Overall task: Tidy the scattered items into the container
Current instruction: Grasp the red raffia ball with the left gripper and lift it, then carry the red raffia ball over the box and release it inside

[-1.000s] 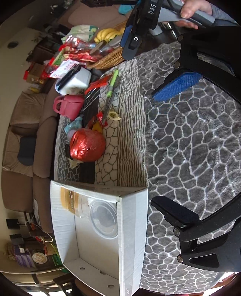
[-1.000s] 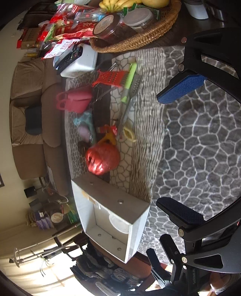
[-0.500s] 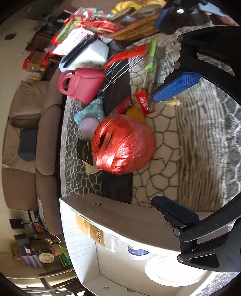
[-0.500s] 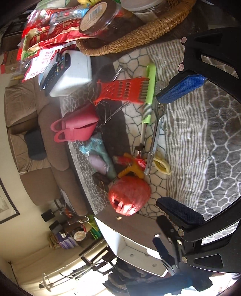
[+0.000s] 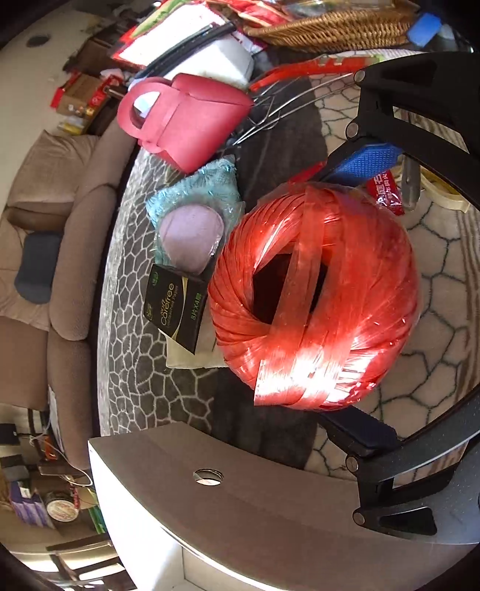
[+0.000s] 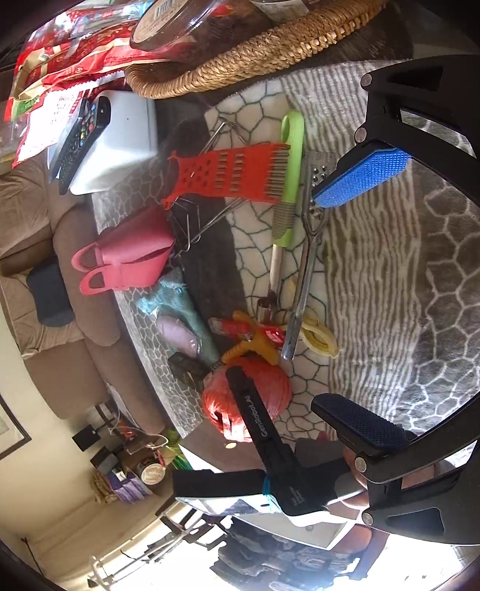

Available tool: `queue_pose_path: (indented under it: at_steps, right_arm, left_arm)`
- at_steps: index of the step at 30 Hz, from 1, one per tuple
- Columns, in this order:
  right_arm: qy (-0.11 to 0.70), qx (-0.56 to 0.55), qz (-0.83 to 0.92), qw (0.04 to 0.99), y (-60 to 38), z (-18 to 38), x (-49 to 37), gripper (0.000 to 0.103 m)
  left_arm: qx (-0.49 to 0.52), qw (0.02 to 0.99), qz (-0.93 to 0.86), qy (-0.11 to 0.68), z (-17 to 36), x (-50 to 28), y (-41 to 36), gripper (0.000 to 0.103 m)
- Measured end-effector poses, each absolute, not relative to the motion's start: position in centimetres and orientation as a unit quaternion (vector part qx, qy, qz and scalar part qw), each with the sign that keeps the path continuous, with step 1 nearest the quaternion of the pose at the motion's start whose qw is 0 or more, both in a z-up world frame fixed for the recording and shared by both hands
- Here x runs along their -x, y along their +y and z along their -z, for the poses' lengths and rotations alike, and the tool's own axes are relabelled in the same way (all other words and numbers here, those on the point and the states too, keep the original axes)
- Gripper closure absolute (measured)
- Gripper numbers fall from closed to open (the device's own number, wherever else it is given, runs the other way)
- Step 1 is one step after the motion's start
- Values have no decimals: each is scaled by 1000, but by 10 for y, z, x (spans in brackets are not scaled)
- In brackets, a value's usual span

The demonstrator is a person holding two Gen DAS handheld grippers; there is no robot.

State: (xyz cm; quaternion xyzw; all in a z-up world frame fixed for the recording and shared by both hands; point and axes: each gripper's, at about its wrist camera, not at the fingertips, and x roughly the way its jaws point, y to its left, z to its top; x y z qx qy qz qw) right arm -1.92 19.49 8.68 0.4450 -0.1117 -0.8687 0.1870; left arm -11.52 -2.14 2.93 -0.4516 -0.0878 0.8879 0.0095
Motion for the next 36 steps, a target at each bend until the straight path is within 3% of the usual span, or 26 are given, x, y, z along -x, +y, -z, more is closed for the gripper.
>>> queue_pose_path:
  at_steps: [10,16,23,30,36]
  right_arm:
    - [-132,-448,866,180,210,-87,20,0]
    - [-143,-450,862,185,211,-88,19,0]
    - [-137,-455,857,202,193,-93,8,0]
    - [-113,-446,858,229,154,-110,-8,0]
    - [-87,-442,855,257,112,-121,-18,0]
  left_arm:
    - [469,45,-870,-143,-42,110,-34,5]
    - [452,100,-864,-199,-90,63,-51,5]
    - [432,132,-872,-191,-153,-5,-92,5]
    - [419,45,-889,-182,-195,-36,-209,5]
    - [426,-83,-890,-140,-176,-31,-324,5]
